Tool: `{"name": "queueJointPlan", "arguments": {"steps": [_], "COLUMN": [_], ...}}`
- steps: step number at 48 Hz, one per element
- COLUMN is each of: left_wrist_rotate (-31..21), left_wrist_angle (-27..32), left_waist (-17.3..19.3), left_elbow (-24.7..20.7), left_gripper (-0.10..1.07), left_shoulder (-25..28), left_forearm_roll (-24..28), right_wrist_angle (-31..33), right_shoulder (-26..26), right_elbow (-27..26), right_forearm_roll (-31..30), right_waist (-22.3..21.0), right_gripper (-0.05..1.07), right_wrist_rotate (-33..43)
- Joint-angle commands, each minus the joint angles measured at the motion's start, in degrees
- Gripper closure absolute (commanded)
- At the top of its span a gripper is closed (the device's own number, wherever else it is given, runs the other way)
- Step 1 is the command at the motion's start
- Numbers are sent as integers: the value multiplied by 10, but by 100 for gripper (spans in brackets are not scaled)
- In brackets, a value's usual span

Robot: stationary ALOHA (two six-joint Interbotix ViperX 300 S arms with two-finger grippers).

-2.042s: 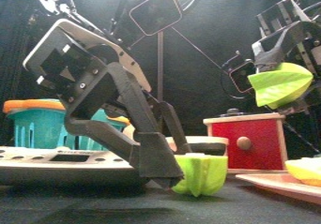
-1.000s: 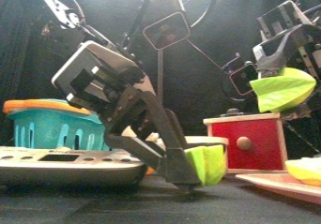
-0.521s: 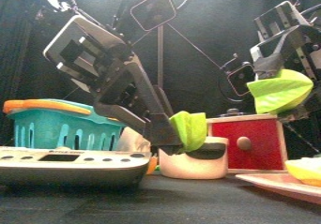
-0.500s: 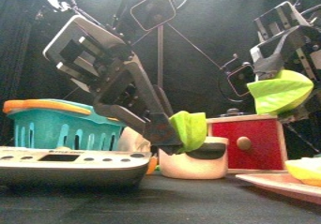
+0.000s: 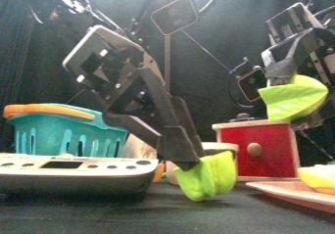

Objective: Assemble starfruit

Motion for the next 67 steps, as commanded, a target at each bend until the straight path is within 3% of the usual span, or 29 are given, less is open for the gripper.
{"name": "queueJointPlan", "arguments": {"steps": [1,13,26,51,67], "left_wrist_rotate": [0,-6,0,4,30], "left_wrist_angle": [6,46,38,-178,-236], "left_waist": [7,7,-4,-1,2], "left_elbow": [-25,-20,-13,48,47], "left_gripper": [1,1,0,0,0], "left_shoulder": [-8,-11,-8,24,53], "left_forearm_roll": [1,-11,-91,-71,-73], "right_wrist_angle": [-2,-3,-3,-4,-4], "right_shoulder": [-7,-4,-1,3,5], "right_elbow": [-10,-10,-11,-12,-12], "right_forearm_roll": [1,0,0,0,0], "right_waist": [1,1,1,1,2], "right_gripper": [38,38,38,38,38], "right_wrist_rotate": [-1,-1,-1,-1,-1]}}
